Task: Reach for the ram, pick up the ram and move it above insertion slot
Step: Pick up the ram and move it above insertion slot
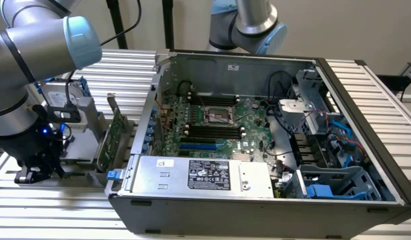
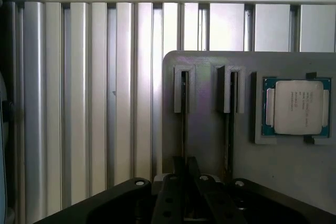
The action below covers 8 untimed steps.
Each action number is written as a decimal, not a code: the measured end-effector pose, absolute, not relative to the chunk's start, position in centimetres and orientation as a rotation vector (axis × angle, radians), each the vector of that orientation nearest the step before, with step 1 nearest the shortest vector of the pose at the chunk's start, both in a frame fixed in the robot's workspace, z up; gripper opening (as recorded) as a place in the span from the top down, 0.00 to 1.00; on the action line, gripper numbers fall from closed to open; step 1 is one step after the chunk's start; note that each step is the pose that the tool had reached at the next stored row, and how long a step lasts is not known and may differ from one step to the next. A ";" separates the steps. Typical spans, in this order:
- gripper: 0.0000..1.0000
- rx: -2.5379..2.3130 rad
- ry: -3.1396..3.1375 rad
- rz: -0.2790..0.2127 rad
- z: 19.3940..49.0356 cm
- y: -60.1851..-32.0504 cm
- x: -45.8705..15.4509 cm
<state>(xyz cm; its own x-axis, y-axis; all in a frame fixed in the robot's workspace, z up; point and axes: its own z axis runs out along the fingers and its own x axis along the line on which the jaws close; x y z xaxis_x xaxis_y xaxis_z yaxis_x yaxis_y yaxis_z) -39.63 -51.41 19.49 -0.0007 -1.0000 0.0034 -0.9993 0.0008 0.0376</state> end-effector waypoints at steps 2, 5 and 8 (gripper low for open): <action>0.86 2.200 -2.202 -0.038 19.5 -51.4 -39.6; 0.86 2.200 -2.202 -0.038 19.5 -51.4 -39.6; 0.86 2.200 -2.202 -0.038 19.8 -51.4 -39.6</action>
<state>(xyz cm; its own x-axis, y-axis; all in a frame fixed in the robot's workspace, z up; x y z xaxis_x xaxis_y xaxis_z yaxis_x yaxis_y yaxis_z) -39.63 -51.42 19.75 -0.0007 -1.0000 0.0034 -0.9993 0.0008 0.0376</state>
